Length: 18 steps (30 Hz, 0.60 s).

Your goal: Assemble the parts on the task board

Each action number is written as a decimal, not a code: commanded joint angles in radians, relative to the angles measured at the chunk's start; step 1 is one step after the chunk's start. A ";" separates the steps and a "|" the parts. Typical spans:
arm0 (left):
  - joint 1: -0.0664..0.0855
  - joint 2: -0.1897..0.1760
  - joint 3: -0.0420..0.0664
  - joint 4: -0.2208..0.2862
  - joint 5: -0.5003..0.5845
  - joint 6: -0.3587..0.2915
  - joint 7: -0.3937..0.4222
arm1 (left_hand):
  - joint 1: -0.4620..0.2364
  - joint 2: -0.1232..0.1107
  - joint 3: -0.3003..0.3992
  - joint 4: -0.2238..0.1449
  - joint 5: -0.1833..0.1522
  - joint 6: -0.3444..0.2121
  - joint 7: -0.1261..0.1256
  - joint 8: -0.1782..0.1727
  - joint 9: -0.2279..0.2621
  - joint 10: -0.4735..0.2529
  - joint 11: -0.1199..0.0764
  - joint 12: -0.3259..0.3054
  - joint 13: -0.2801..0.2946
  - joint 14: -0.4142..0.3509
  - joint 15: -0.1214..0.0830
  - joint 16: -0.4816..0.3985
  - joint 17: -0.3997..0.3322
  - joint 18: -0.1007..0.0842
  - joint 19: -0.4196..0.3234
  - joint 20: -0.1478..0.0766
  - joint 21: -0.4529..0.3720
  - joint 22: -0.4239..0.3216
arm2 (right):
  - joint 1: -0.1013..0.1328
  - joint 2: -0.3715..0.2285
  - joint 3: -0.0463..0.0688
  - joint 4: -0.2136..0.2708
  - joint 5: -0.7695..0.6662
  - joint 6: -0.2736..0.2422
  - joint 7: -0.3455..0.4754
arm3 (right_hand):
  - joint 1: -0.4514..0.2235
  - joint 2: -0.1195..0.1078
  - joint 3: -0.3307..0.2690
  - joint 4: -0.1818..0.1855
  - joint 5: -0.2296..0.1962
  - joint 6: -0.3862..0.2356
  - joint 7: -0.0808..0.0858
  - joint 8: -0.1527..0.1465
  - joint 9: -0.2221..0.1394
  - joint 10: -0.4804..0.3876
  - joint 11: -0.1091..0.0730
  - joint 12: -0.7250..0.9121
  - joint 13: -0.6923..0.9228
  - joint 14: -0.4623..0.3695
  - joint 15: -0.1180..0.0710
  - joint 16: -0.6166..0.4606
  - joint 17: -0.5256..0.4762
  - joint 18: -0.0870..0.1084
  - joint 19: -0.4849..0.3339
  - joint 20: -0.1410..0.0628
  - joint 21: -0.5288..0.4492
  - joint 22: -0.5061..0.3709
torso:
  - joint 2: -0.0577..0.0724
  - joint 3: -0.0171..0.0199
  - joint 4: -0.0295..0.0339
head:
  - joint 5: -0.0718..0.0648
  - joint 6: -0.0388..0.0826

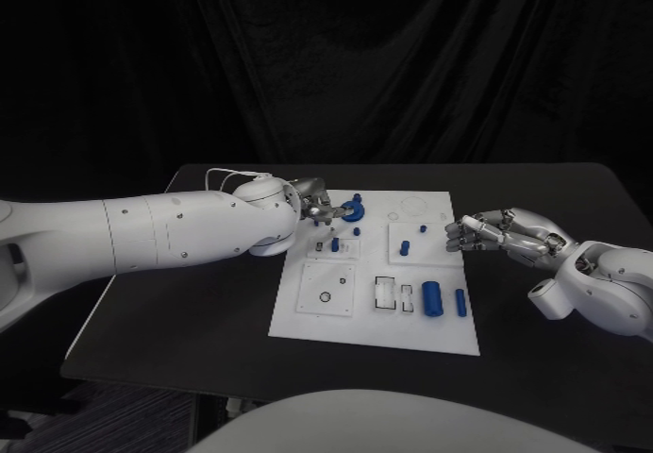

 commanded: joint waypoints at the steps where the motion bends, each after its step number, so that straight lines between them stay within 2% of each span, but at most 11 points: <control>1: 0.019 -0.004 0.001 0.009 0.000 -0.009 0.033 | 0.023 0.009 -0.008 -0.001 0.031 -0.011 -0.001 -0.005 0.003 0.104 -0.003 0.004 0.263 0.106 -0.003 0.003 0.263 -0.001 0.018 0.000 0.005 0.152 | -0.001 -0.002 0.001 0.004 -0.002 -0.005 -0.019 | 0.005 -0.001 0.000 0.002 0.000 0.007 0.082 0.004 0.002 0.001 -0.005 0.003 -0.001 -0.004 -0.001 0.004 -0.001 0.006 0.006 0.003 0.004 0.000 | -0.001 0.0014 -0.0004 | 0.000 0.000; 3: 0.035 -0.007 0.001 0.012 0.000 0.015 0.028 | 0.030 0.010 -0.008 -0.002 0.038 -0.012 -0.001 -0.007 0.002 0.104 -0.002 0.004 0.263 0.106 -0.002 0.003 0.263 -0.001 0.019 0.000 0.006 0.153 | -0.001 -0.003 0.001 0.005 -0.002 -0.006 -0.019 | 0.005 -0.001 0.000 0.002 0.000 0.007 0.082 0.004 0.002 0.001 -0.005 0.003 -0.001 -0.004 -0.001 0.004 -0.001 0.006 0.006 0.003 0.004 0.000 | 0.000 0.0021 -0.0011 | 0.000 0.000; 5: 0.049 -0.008 0.001 0.015 0.000 0.039 0.018 | 0.074 0.010 -0.008 -0.005 0.065 -0.017 0.001 -0.018 -0.003 0.104 -0.001 0.004 0.263 0.106 -0.001 0.003 0.263 -0.001 0.019 0.001 0.005 0.154 | -0.001 -0.003 0.001 0.006 -0.002 -0.008 -0.019 | 0.005 -0.001 0.000 0.002 0.000 0.007 0.082 0.004 0.002 0.001 -0.005 0.003 -0.001 -0.004 -0.001 0.004 -0.001 0.006 0.006 0.003 0.004 0.000 | 0.000 0.0027 -0.0016 | -0.001 0.000; 9: 0.096 -0.005 0.001 0.011 0.014 0.142 -0.021 | 0.107 0.009 -0.004 -0.012 0.083 -0.017 0.001 -0.025 -0.007 0.104 0.000 0.004 0.263 0.106 -0.001 0.003 0.263 0.000 0.016 0.002 0.001 0.152 | -0.001 -0.005 0.001 0.008 -0.002 -0.014 -0.020 | 0.004 -0.001 -0.001 0.002 0.000 0.007 0.081 0.005 0.002 0.002 -0.005 0.004 -0.002 -0.003 -0.001 0.005 -0.001 0.007 0.008 0.003 0.004 0.001 | 0.002 0.0030 -0.0002 | -0.005 0.000; 10: 0.111 -0.002 0.001 0.006 0.036 0.177 -0.034 | 0.129 0.008 0.000 -0.015 0.087 -0.017 0.001 -0.029 -0.010 0.104 0.000 0.004 0.263 0.106 0.000 0.003 0.263 0.001 0.014 0.003 -0.001 0.150 | -0.001 -0.005 0.001 0.009 -0.002 -0.017 -0.020 | 0.004 -0.001 -0.001 0.002 0.000 0.007 0.081 0.005 0.002 0.002 -0.005 0.004 -0.002 -0.003 -0.001 0.005 -0.001 0.007 0.008 0.003 0.004 0.001 | 0.001 0.0018 0.0014 | -0.008 0.000; 12: 0.137 0.008 0.000 -0.011 0.094 0.242 -0.054 | 0.145 0.007 0.002 -0.016 0.090 -0.018 0.002 -0.034 -0.014 0.104 0.001 0.004 0.263 0.106 0.001 0.003 0.263 0.002 0.011 0.003 -0.005 0.148 | -0.001 -0.005 0.001 0.009 -0.002 -0.021 -0.020 | 0.004 -0.001 -0.001 0.002 0.000 0.007 0.081 0.005 0.002 0.002 -0.005 0.004 -0.002 -0.003 -0.001 0.005 -0.001 0.007 0.008 0.003 0.004 0.001 | 0.001 0.0024 0.0013 | -0.007 0.000; 14: 0.163 0.024 0.000 -0.038 0.167 0.326 -0.073 | 0.164 0.012 0.009 -0.017 0.085 -0.018 0.004 -0.044 -0.024 0.104 0.002 0.004 0.263 0.106 0.002 0.003 0.263 0.002 0.009 0.004 -0.007 0.147 | -0.001 -0.006 0.001 0.010 -0.002 -0.024 -0.019 | 0.003 -0.002 -0.002 0.002 -0.001 0.007 0.081 0.005 0.002 0.002 -0.005 0.004 -0.002 -0.003 -0.001 0.006 -0.001 0.007 0.007 0.003 0.004 0.000 | 0.000 0.0023 0.0005 | -0.006 0.000; 18: 0.202 0.062 -0.001 -0.100 0.247 0.488 -0.097 | 0.184 0.019 0.020 -0.022 0.053 -0.011 0.005 -0.055 -0.040 0.104 0.004 0.004 0.263 0.106 0.004 0.003 0.263 0.005 0.002 0.006 -0.016 0.140 | 0.000 -0.005 0.001 0.012 -0.002 -0.030 -0.018 | 0.003 -0.002 -0.002 0.002 -0.001 0.007 0.081 0.005 0.002 0.002 -0.005 0.004 -0.002 -0.003 -0.001 0.006 -0.001 0.007 0.007 0.003 0.004 0.000 | 0.000 0.0023 -0.0008 | -0.006 0.000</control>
